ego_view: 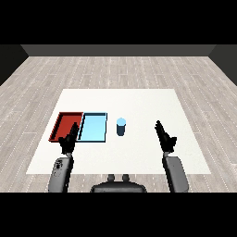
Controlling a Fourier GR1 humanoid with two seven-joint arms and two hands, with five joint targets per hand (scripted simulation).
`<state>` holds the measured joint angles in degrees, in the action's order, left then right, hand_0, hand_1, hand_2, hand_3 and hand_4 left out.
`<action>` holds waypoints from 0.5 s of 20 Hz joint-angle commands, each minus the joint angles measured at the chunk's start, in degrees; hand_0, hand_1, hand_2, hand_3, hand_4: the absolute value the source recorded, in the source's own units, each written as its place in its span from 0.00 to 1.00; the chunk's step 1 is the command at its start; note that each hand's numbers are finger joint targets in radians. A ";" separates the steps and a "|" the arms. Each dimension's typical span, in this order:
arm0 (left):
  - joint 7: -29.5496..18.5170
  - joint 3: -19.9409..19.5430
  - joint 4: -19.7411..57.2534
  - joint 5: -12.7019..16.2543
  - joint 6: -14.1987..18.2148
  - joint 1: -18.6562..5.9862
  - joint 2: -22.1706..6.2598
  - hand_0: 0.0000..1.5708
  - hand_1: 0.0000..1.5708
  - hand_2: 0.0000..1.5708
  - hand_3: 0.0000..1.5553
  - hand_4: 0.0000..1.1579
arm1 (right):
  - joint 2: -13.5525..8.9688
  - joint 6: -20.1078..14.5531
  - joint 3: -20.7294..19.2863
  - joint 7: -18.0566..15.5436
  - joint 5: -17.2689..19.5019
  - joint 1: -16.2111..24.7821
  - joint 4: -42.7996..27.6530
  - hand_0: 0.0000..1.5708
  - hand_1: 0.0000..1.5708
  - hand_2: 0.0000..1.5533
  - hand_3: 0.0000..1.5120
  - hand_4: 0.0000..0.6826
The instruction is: Pick the blue can and put it in the blue box
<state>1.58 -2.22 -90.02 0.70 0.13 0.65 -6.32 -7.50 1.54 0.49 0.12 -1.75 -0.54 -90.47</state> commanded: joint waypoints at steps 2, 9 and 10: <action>-1.27 0.75 -0.43 -0.90 -1.48 0.10 0.61 0.00 0.00 0.00 0.00 0.00 | 0.45 0.31 -0.38 0.98 2.00 0.50 -0.03 0.00 0.00 0.00 0.00 0.00; -14.66 2.10 -5.35 0.00 -1.75 -0.94 3.85 0.00 0.00 0.00 0.00 0.00 | 5.02 7.06 -0.12 -10.87 -7.38 2.31 -2.87 0.00 0.00 0.00 0.00 0.00; -17.27 1.36 -5.81 0.97 -2.86 1.38 3.36 0.00 0.00 0.00 0.00 0.00 | 3.67 9.37 -1.38 -11.65 -9.63 4.38 -4.68 0.00 0.00 0.00 0.00 0.00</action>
<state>-7.64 -0.43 -94.34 0.39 -1.33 0.67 -3.48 -4.14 6.12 0.28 -5.95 -5.87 1.49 -93.27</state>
